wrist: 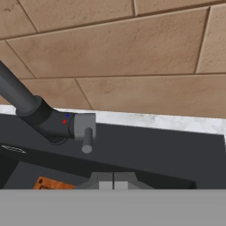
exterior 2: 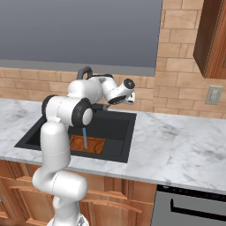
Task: Turn on the sink faucet with hot water and rinse the cutting board for ten seconds, then turn off the faucet. Push the cutting board to reach the water if necessary.
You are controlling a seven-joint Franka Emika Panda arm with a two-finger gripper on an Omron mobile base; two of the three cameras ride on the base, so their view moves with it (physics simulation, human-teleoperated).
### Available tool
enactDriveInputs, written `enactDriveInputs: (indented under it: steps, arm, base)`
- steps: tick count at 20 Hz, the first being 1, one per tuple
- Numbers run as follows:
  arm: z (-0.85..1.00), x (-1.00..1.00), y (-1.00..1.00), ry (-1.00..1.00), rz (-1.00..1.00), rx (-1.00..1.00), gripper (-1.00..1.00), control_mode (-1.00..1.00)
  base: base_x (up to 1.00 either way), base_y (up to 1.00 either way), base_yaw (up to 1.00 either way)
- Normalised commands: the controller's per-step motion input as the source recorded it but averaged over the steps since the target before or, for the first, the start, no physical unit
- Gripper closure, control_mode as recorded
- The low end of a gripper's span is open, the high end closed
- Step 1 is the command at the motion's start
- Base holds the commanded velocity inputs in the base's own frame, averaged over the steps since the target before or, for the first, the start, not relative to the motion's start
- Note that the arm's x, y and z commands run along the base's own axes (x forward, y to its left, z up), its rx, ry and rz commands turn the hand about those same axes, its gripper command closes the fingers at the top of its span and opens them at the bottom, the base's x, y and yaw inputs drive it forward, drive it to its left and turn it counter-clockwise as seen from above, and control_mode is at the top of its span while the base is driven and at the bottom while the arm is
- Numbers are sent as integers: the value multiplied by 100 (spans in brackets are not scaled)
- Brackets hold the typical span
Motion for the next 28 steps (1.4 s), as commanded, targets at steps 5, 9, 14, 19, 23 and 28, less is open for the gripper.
enactDriveInputs:
  steps: [5, 9, 14, 19, 23, 28]
  arm:
    - [0, 0, 0, 0, 0, 0, 100, -100]
    - [0, 0, 0, 0, 0, 0, 100, -100]
    - [0, 0, 0, 0, 0, 0, 100, -100]
    - [0, 18, 0, 0, 0, 0, 100, -100]
    - [0, 36, 0, 0, 0, 0, 100, -100]
    - [0, 36, 0, 0, 0, 1, 100, -100]
  base:
    - [0, 0, 0]
    - [0, 0, 0]
    - [0, 0, 0]
    - [0, 0, 0]
    - [0, 0, 0]
    - [0, 0, 0]
